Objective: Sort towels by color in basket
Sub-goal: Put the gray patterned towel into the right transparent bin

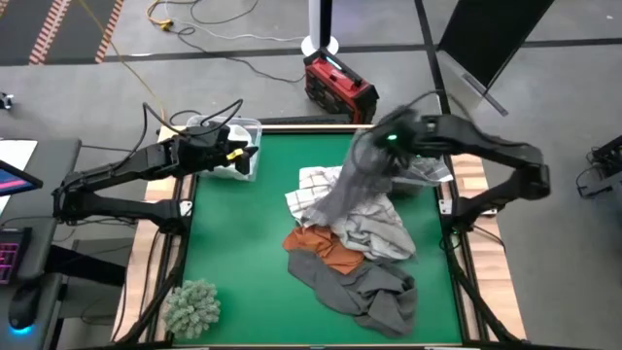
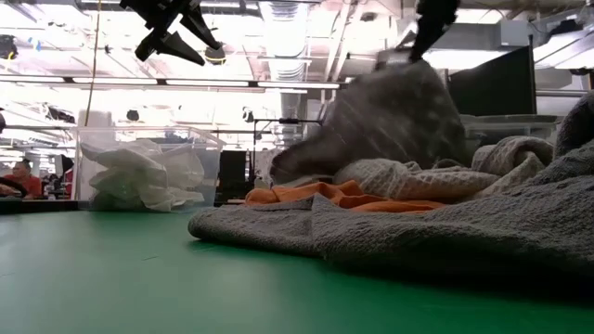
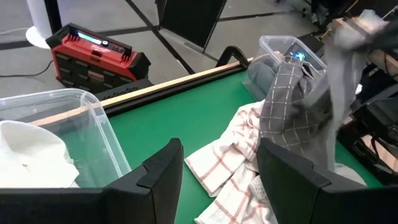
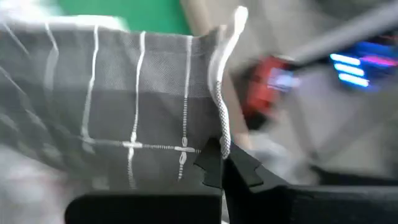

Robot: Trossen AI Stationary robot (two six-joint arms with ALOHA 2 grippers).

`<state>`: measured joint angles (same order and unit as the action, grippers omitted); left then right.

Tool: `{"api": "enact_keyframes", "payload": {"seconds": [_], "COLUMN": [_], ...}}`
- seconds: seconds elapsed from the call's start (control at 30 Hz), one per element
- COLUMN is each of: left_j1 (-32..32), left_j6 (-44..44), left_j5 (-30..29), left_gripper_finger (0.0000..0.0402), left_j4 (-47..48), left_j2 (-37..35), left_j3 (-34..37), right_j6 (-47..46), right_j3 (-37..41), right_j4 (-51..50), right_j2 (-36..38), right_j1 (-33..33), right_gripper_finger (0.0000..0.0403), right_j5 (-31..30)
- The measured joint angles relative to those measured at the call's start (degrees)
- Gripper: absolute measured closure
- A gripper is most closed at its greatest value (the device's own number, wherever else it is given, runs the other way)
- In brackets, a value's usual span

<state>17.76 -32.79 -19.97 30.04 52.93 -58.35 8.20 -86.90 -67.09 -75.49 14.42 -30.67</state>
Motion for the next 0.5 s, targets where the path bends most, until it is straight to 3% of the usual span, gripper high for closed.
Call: {"api": "enact_keyframes", "payload": {"seconds": [0.13,0.23,0.33,0.5], "left_j1": [0.00,0.00,0.00,0.00], "left_j6": [0.02,0.01,0.01,-0.01], "left_j5": [-0.01,0.00,0.02,0.17], "left_gripper_finger": [0.0207,0.0207,0.0207,0.0207], "left_j4": [0.00,0.00,0.00,0.00], "left_j2": [0.00,0.00,0.00,0.00], "left_j3": [0.00,0.00,0.00,0.00], "right_j6": [-4.04,-4.33,-7.42,-19.16], "right_j3": [0.00,-0.08,-0.08,2.22], "right_j4": [-0.46,-0.20,-2.01,-14.25], "right_j2": [6.37,9.44,10.27,7.37], "right_j1": [-0.14,1.24,4.52,14.32], "right_gripper_finger": [0.0384,0.0383,0.0381,0.0384], "right_j5": [-20.54,-27.89,-26.44,-15.56]}}
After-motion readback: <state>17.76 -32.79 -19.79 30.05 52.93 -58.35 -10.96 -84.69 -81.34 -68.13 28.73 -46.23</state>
